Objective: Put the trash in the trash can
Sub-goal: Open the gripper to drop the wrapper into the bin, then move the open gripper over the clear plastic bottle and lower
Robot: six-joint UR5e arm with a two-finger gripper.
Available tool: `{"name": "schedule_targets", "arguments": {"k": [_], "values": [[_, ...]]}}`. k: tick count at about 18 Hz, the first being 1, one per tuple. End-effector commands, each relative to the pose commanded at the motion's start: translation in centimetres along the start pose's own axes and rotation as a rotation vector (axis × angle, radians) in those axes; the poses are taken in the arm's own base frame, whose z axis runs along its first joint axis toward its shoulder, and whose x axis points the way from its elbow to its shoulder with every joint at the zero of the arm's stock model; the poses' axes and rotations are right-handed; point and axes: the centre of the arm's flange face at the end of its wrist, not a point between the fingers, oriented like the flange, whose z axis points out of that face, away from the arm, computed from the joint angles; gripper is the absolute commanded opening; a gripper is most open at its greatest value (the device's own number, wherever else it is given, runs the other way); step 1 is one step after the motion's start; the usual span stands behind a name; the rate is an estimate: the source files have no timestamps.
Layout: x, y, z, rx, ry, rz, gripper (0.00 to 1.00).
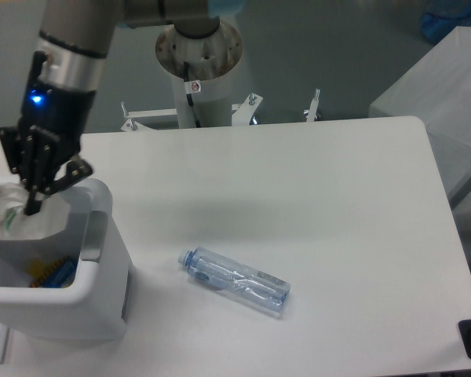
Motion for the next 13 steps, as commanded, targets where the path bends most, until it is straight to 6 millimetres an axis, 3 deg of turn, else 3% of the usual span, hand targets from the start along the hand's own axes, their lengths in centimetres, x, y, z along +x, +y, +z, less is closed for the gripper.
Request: {"name": "schedule_targets", "arguments": {"k": [1,3,9,13], "values": [[-0.1,0.0,0.2,-0.002,0.001,0.005,0.78],[-0.1,-0.2,-0.1,0.002,-0.001,-0.003,0.85],[-0.9,-1.5,-2.1,0.036,-0.032,-0.013,0.94],[-7.0,0.6,-4.5,0.034,-0.120,-0.089,0.94]]}}
